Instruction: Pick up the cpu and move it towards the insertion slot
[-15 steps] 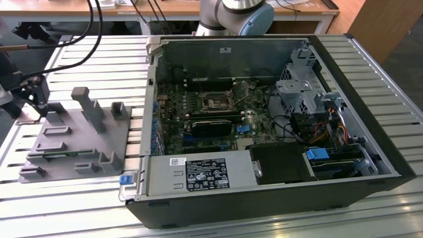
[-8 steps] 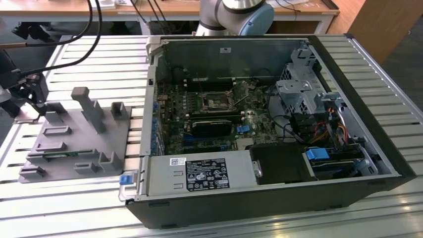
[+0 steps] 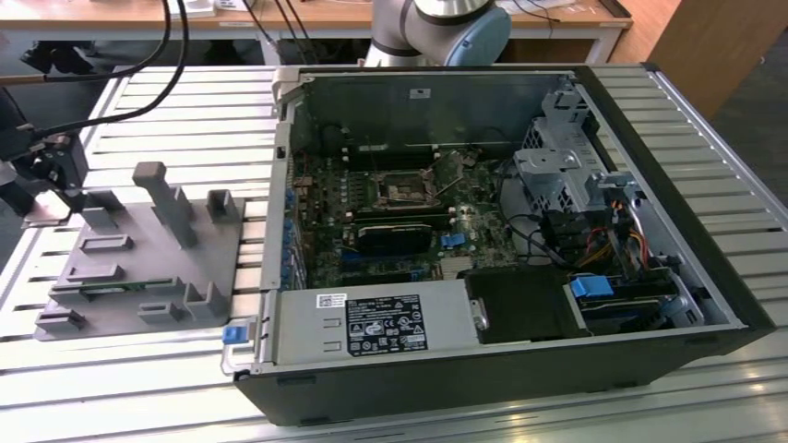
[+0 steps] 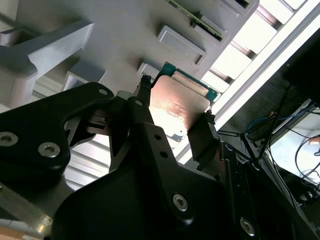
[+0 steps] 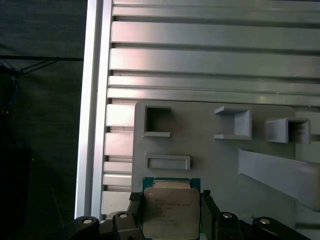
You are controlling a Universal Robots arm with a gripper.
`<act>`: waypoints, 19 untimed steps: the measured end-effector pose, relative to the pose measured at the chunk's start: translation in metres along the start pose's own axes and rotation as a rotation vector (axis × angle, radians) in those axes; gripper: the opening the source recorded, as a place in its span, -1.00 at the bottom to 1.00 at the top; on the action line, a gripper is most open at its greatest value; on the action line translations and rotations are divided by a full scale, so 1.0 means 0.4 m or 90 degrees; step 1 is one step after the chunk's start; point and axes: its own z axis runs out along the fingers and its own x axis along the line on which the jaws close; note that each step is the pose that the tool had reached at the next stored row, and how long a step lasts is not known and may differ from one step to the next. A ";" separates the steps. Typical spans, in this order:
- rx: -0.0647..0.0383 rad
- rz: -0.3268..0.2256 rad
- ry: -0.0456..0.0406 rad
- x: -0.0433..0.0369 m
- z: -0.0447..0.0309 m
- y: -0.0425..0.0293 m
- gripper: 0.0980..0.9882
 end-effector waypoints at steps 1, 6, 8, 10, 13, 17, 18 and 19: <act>0.000 0.000 0.0000 0.000 -0.002 0.000 0.00; 0.000 0.000 0.0000 0.000 -0.010 0.001 0.00; 0.000 0.000 0.0000 0.000 -0.014 0.001 0.00; 0.000 0.000 0.0000 0.000 -0.017 0.001 0.00; 0.000 0.000 0.0000 0.000 -0.022 0.001 0.00; 0.000 0.000 0.0000 0.000 -0.029 0.002 0.00; 0.000 0.000 0.0000 0.000 -0.031 0.002 0.00; 0.000 0.000 0.0000 0.000 -0.033 0.002 0.00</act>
